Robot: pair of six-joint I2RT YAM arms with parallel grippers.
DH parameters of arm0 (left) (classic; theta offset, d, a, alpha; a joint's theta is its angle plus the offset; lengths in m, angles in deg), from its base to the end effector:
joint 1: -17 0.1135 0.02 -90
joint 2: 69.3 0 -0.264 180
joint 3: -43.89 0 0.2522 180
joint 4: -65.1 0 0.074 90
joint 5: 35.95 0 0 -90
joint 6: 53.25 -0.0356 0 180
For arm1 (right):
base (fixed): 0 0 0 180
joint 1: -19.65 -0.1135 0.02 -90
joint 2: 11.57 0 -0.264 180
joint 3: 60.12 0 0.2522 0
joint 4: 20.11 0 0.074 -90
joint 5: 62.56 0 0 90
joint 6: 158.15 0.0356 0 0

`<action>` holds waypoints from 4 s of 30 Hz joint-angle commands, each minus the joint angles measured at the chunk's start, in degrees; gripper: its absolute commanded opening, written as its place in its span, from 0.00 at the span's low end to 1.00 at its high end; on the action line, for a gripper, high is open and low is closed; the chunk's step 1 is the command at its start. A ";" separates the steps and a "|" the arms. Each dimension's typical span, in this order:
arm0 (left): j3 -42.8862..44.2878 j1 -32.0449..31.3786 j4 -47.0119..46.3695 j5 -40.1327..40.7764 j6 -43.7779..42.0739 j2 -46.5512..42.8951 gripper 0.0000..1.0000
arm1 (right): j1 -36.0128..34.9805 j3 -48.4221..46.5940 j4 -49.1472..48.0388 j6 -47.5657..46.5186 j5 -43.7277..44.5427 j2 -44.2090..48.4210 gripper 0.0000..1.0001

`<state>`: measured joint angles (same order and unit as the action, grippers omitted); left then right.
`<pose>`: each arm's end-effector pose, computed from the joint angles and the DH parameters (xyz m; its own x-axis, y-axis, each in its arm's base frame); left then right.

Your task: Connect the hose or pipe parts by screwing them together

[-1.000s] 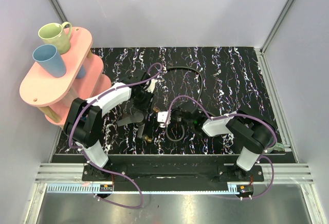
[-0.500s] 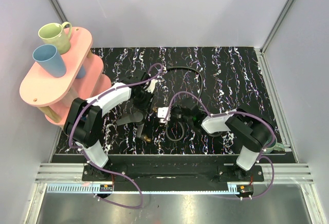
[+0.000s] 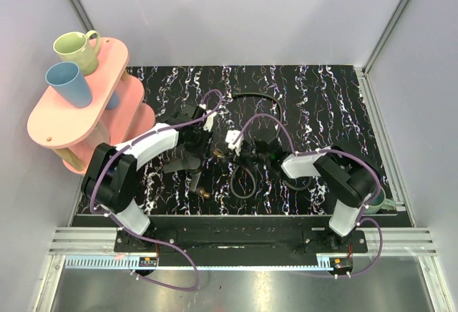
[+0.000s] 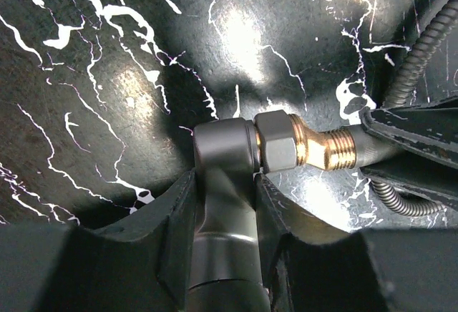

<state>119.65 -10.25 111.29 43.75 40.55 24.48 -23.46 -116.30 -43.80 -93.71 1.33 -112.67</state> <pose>0.2857 -0.1543 0.2007 -0.8331 0.3558 -0.4234 0.4655 0.8645 -0.1895 0.2435 0.2494 0.1561 0.1555 -0.3851 -0.9097 -0.9378 0.2317 -0.2584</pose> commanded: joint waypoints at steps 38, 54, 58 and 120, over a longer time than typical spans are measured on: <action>-12.07 -4.75 -29.87 -15.27 14.84 -16.17 0.00 | 10.24 -4.78 -41.99 79.59 -7.21 -18.69 0.00; -18.76 -5.19 -37.35 -6.40 17.83 -22.59 0.00 | 10.15 -1.71 -51.23 100.53 -2.36 -21.34 0.05; -16.12 -5.19 -32.87 -4.82 16.60 -22.06 0.00 | 10.07 -0.92 -50.62 97.65 -3.77 -19.75 0.14; 2.43 4.39 2.91 -17.38 6.40 -3.16 0.00 | -7.69 0.23 8.81 -35.26 13.37 10.92 0.60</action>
<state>119.91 -6.11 113.50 31.77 45.27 21.73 -30.61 -113.87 -29.55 -128.35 12.65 -101.29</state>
